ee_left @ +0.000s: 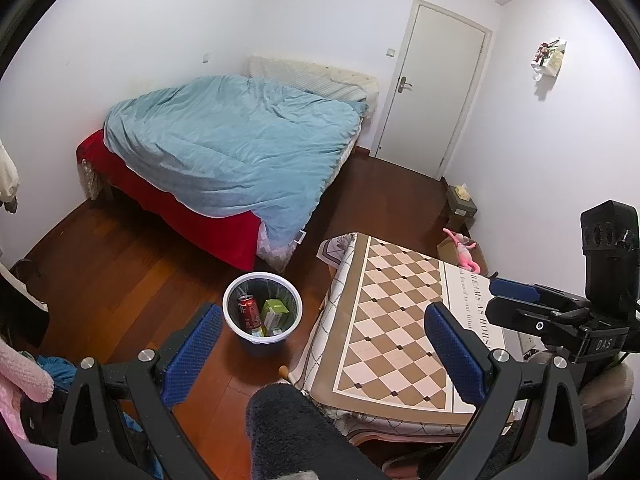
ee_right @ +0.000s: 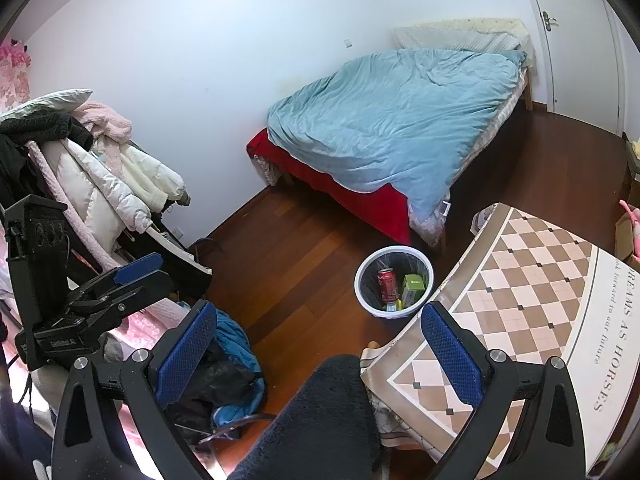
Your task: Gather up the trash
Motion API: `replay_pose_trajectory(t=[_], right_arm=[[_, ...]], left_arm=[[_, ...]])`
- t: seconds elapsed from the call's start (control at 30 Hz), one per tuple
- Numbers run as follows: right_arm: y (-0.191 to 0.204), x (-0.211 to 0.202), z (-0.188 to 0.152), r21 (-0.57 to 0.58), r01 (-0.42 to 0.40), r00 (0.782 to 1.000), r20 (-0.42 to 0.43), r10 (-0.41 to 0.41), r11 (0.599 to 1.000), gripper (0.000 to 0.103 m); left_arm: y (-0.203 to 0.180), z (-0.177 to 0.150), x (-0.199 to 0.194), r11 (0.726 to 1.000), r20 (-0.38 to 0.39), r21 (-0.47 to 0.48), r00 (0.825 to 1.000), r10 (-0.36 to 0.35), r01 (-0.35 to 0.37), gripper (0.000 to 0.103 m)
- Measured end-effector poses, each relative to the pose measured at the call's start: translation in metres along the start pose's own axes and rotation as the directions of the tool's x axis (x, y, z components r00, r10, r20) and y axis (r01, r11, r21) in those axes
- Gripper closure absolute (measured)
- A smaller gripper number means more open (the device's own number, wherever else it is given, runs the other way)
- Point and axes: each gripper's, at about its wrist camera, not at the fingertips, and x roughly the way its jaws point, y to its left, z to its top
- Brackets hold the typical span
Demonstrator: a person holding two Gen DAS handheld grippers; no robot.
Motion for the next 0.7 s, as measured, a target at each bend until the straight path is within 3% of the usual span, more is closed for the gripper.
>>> replay_pose_trajectory(t=[0.7], right_arm=[[-0.0031,-0.0043,0.0001,-0.004,0.011,1.000,0.007,-0.011,1.000,0.000]], left_arm=[[-0.0046,0.0031,-0.0039,1.000,0.000,0.018,1.000,-0.006,0.006,0.000]])
